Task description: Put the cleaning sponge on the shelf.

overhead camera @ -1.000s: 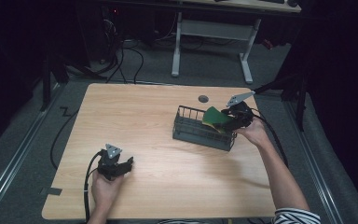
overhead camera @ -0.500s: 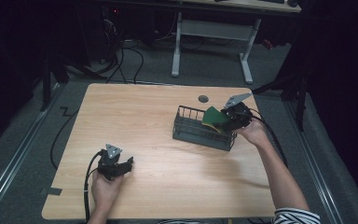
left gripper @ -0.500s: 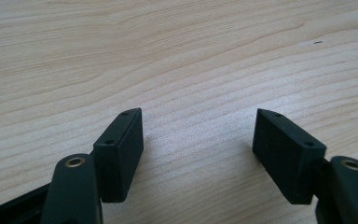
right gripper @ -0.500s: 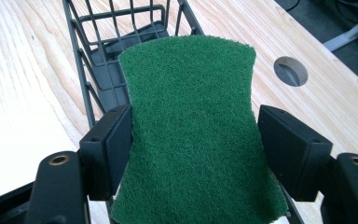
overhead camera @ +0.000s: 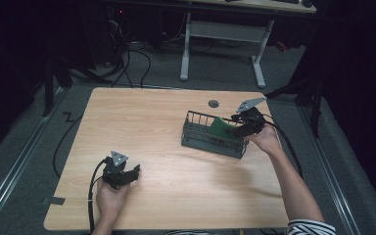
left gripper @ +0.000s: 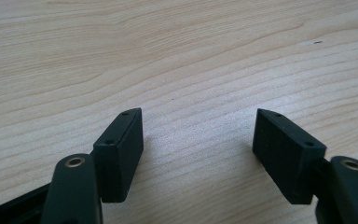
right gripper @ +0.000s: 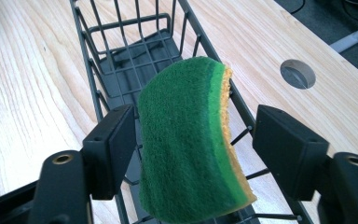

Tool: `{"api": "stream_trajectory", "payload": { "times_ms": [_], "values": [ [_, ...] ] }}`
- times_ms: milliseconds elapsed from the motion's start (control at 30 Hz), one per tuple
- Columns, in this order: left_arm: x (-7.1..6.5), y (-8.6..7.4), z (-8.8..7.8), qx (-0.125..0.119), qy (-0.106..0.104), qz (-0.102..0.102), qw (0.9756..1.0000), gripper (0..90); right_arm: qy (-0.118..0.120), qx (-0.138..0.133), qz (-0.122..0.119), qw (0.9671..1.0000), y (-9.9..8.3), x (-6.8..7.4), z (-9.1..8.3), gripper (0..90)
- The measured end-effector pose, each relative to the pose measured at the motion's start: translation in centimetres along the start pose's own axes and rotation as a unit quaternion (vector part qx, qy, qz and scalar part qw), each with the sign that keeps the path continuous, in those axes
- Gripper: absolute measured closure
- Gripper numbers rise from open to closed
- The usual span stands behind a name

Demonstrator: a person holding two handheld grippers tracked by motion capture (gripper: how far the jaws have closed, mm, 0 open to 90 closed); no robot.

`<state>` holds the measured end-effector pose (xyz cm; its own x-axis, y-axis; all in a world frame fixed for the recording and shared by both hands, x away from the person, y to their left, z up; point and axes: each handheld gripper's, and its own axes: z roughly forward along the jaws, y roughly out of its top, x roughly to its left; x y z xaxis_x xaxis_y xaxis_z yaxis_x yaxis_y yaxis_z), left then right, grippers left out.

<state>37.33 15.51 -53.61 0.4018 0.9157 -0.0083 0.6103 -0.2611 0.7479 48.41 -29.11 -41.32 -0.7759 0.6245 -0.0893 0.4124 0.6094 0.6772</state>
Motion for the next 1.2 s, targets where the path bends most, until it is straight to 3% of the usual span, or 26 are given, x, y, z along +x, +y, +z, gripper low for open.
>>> {"api": "stream_trajectory", "payload": {
  "times_ms": [200,367,500,700,1200],
  "values": [
    [0.0,0.0,0.0,0.000,0.000,0.000,1.0000,34.0,-0.024,-0.029,0.029,0.9989,-0.1,0.9,-1.1,40.9],
    [0.0,0.0,0.0,0.000,-0.001,0.000,1.0000,34.1,-0.058,-0.042,0.069,0.9950,-1.1,1.4,-2.8,45.0],
    [0.0,0.0,0.0,0.000,-0.001,0.000,1.0000,34.1,-0.086,-0.053,0.095,0.9904,-2.7,1.8,-4.7,45.8],
    [0.0,0.0,0.0,0.000,-0.001,0.000,1.0000,34.1,-0.109,-0.069,0.142,0.9814,-5.5,2.2,-7.1,46.7],
    [0.0,0.0,0.0,0.000,-0.001,0.000,1.0000,34.1,-0.122,-0.105,0.199,0.9667,-9.4,4.2,-9.7,46.9]
  ]
}}
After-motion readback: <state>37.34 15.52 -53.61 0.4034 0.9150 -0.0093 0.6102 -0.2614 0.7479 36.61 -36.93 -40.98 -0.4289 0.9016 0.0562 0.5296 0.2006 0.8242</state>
